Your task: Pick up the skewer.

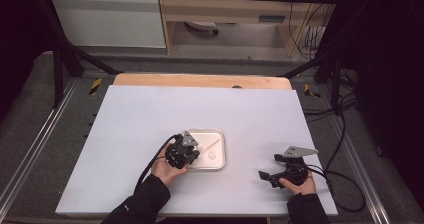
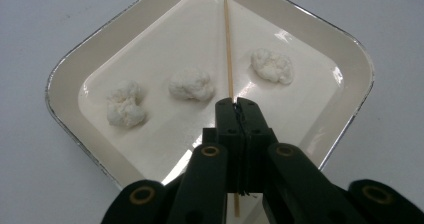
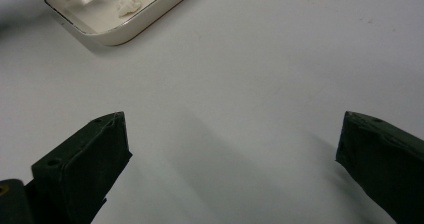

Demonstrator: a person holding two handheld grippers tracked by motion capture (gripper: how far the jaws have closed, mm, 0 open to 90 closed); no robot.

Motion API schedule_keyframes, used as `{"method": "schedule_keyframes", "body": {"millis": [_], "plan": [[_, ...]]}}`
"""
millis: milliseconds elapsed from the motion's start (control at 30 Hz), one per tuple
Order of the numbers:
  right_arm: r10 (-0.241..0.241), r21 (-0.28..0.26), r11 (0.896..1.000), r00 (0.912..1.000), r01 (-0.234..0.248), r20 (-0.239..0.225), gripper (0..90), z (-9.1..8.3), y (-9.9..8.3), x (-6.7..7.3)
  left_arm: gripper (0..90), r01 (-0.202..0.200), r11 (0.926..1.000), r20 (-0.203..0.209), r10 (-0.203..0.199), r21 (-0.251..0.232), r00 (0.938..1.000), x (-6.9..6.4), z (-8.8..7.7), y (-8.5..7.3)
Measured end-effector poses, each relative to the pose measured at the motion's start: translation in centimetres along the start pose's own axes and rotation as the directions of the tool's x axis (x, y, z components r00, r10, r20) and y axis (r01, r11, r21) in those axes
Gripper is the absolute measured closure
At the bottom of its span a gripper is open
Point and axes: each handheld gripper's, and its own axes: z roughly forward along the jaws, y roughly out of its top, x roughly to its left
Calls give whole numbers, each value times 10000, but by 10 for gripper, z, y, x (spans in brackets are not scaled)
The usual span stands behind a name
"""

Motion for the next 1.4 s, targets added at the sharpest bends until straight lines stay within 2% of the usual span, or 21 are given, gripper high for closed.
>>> {"method": "schedule_keyframes", "body": {"millis": [200,433,667,900,1067,1200,1333,1400], "plan": [[13,11,10000,10000,-13,2,10,0,0,0,892,132,9996,4,-132,-243,9999,2,-8,-1],[-14,17,10000,10000,14,36,9,0,0,1,891,80,9992,126,-75,-398,9999,3,-18,-3],[-420,70,9991,9990,419,135,7,3,4,5,892,172,9986,293,-157,-509,9994,5,-24,-4],[-821,355,9962,9949,801,583,6,8,11,14,892,58,9986,512,-31,-531,9987,3,-27,-1],[-1208,422,9921,9904,1182,666,6,10,16,20,891,-84,9987,613,115,-513,9981,0,-28,2],[-1611,442,9865,9834,1579,834,10,9,21,22,891,-213,9985,676,247,-513,9974,-4,-29,6],[-2049,477,9784,9742,2011,945,16,10,27,27,891,-389,9980,735,426,-507,9964,-9,-28,12],[-2470,669,9682,9632,2409,1061,17,11,30,31,891,-435,9979,777,471,-479,9959,-10,-28,13]]}}
